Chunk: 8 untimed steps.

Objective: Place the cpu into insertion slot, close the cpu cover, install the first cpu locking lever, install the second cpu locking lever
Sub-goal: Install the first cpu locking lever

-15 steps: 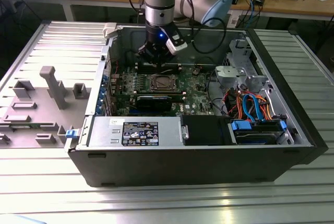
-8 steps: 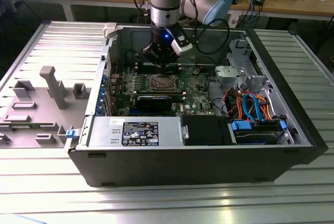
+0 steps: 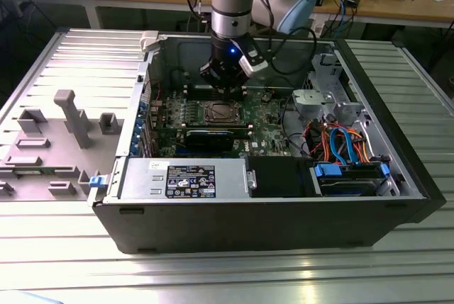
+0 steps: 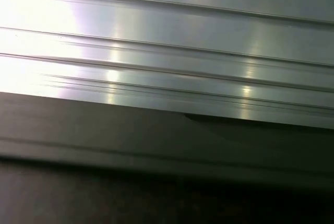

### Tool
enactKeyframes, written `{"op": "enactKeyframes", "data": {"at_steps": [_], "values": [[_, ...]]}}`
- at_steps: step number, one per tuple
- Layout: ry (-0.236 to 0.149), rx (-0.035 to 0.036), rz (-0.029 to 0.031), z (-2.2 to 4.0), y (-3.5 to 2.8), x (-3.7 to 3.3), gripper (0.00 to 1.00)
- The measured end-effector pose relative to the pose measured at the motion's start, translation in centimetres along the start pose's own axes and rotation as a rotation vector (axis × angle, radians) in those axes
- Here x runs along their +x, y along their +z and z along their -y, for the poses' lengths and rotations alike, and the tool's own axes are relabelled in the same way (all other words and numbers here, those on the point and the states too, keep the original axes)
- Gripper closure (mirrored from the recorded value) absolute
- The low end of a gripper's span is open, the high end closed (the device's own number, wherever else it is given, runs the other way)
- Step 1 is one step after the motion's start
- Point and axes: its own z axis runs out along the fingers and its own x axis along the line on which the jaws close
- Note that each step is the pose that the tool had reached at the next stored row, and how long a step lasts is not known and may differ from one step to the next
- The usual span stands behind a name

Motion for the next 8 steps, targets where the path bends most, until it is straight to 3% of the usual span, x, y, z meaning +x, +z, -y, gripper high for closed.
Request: {"op": "enactKeyframes", "data": {"at_steps": [8], "values": [[0.000, 0.0000, -0.0005, 0.10, 0.26, -0.70, 0.89]]}}
